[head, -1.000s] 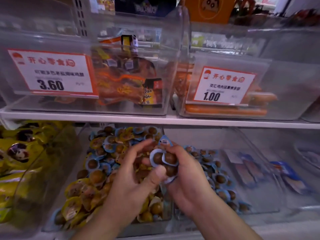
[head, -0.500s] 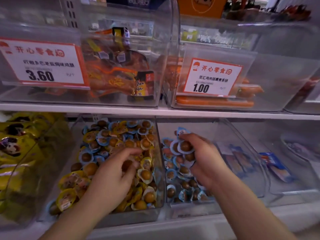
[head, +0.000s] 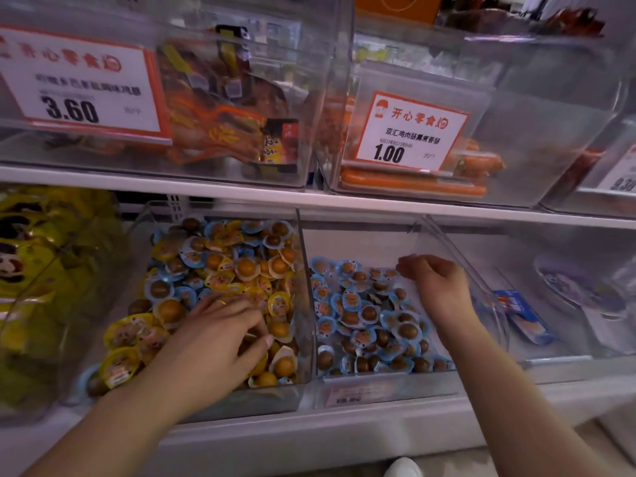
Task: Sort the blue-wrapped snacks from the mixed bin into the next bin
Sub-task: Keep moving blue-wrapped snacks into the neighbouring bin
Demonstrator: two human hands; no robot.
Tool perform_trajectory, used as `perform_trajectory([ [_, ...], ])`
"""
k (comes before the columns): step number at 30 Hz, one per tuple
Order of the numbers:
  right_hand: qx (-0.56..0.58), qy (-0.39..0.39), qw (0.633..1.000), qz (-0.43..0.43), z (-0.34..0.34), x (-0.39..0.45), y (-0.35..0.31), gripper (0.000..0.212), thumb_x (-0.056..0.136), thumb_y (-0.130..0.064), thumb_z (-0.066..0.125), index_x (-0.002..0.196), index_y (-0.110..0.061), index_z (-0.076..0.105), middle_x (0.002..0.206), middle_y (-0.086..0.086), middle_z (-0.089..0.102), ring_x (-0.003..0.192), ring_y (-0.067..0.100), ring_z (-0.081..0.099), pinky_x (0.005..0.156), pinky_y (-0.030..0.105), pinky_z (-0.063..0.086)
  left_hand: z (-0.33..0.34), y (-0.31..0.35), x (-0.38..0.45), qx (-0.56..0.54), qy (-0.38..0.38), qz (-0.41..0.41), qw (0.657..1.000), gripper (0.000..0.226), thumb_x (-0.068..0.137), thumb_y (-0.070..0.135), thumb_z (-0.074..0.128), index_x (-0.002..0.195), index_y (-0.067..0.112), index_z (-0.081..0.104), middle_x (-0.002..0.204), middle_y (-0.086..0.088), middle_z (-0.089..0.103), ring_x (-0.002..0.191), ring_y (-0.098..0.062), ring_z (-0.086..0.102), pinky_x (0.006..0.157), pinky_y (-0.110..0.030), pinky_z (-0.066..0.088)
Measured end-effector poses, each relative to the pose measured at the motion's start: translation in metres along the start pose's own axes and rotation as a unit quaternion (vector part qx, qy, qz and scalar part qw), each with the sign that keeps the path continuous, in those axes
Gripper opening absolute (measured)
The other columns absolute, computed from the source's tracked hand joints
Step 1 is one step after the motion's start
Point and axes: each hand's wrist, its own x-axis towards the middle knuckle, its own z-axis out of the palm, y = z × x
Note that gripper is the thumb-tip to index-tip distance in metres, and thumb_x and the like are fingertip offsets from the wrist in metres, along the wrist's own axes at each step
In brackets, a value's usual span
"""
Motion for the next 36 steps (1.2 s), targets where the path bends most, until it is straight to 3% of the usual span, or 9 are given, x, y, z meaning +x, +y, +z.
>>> perform_trajectory([
  [3, 0.030, -0.019, 0.994, -0.105, 0.029, -0.022, -0.026, 0.022, 0.092, -0.015, 0.057, 0.086, -0.029, 0.073, 0.080, -0.014, 0.076, 0.083, 0.000, 0.070, 0.067, 0.013, 0.052, -0.007, -0.007, -0.004, 0.013, 0.010, -0.009, 1.000, 0.019, 0.086, 0.059, 0.049, 0.082, 0.041, 0.053, 0.095, 0.028, 0.051, 0.106, -0.003, 0.050, 0.114, -0.034, 0.027],
  [6, -0.066, -0.122, 0.952, -0.272, 0.064, -0.051, -0.052, 0.019, 0.090, -0.016, 0.061, 0.102, -0.024, 0.074, 0.095, -0.011, 0.075, 0.091, 0.004, 0.068, 0.076, 0.019, 0.053, -0.014, -0.020, -0.011, 0.017, 0.035, -0.021, 0.999, 0.023, 0.081, 0.060, 0.048, 0.072, 0.039, 0.049, 0.082, 0.026, 0.047, 0.089, -0.001, 0.049, 0.110, -0.036, 0.034],
  [9, -0.341, -0.239, 0.808, -0.417, 0.094, -0.075, -0.061, 0.034, 0.088, -0.026, 0.061, 0.122, -0.025, 0.067, 0.114, -0.002, 0.068, 0.116, 0.020, 0.056, 0.102, 0.038, 0.044, -0.018, -0.033, -0.017, 0.007, 0.056, -0.038, 0.998, 0.029, 0.078, 0.063, 0.051, 0.067, 0.035, 0.050, 0.080, 0.020, 0.050, 0.084, -0.003, 0.046, 0.089, -0.030, 0.040],
  [13, -0.575, -0.265, 0.670, -0.387, 0.113, -0.090, -0.059, 0.039, 0.088, -0.024, 0.056, 0.126, -0.025, 0.061, 0.128, 0.014, 0.063, 0.143, 0.034, 0.031, 0.118, 0.067, 0.000, -0.022, -0.045, -0.024, -0.030, 0.067, -0.036, 0.997, 0.034, 0.081, 0.065, 0.047, 0.069, 0.034, 0.052, 0.080, 0.019, 0.051, 0.087, -0.003, 0.050, 0.079, -0.030, 0.045],
  [16, -0.557, -0.233, 0.691, -0.398, 0.115, -0.091, -0.065, 0.034, 0.085, -0.028, 0.055, 0.116, -0.024, 0.068, 0.111, 0.012, 0.070, 0.126, 0.032, 0.052, 0.120, 0.059, -0.006, -0.026, -0.054, -0.030, -0.085, 0.092, -0.097, 0.987, 0.038, 0.087, 0.067, 0.043, 0.097, 0.036, 0.063, 0.113, 0.025, 0.052, 0.108, 0.001, 0.050, 0.090, -0.028, 0.046],
  [19, -0.439, -0.190, 0.756, -0.447, 0.126, -0.091, -0.072, 0.032, 0.079, -0.026, 0.057, 0.105, -0.019, 0.074, 0.087, 0.006, 0.073, 0.091, 0.027, 0.069, 0.121, 0.052, 0.023, -0.024, -0.054, -0.036, -0.014, 0.064, -0.173, 0.983, 0.064, 0.088, 0.072, 0.021, 0.133, 0.037, 0.051, 0.143, 0.014, 0.043, 0.132, -0.012, 0.042, 0.109, -0.032, 0.035],
  [23, -0.228, -0.305, 0.851, -0.361, 0.164, -0.094, -0.081, 0.038, 0.097, -0.023, 0.048, 0.132, -0.023, 0.062, 0.129, -0.001, 0.063, 0.120, 0.018, 0.057, 0.105, 0.028, 0.043, -0.007, -0.028, -0.039, 0.076, 0.012, -0.167, 0.983, 0.078, 0.083, 0.068, 0.002, 0.147, 0.036, 0.034, 0.157, 0.002, 0.027, 0.143, -0.022, 0.028, 0.119, -0.040, 0.017],
  [31, -0.400, -0.382, 0.756, -0.350, 0.234, -0.069, -0.082, 0.045, 0.094, -0.053, 0.049, 0.133, -0.031, 0.057, 0.141, 0.000, 0.054, 0.126, 0.021, 0.051, 0.094, 0.031, 0.043, -0.012, -0.028, -0.052, 0.074, 0.009, -0.169, 0.983, 0.069, 0.083, 0.070, 0.014, 0.131, 0.036, 0.048, 0.140, 0.011, 0.043, 0.133, -0.018, 0.036, 0.116, -0.048, 0.019],
  [36, -0.440, -0.383, 0.718, -0.379, 0.246, -0.067, -0.076, 0.048, 0.087, -0.064, 0.051, 0.126, -0.036, 0.055, 0.133, -0.002, 0.055, 0.124, 0.020, 0.051, 0.081, 0.027, 0.037, -0.008, -0.040, -0.057, 0.036, -0.002, -0.170, 0.985, 0.065, 0.086, 0.070, 0.026, 0.136, 0.034, 0.043, 0.155, 0.009, 0.025, 0.150, -0.016, 0.007, 0.121, -0.046, 0.008],
])
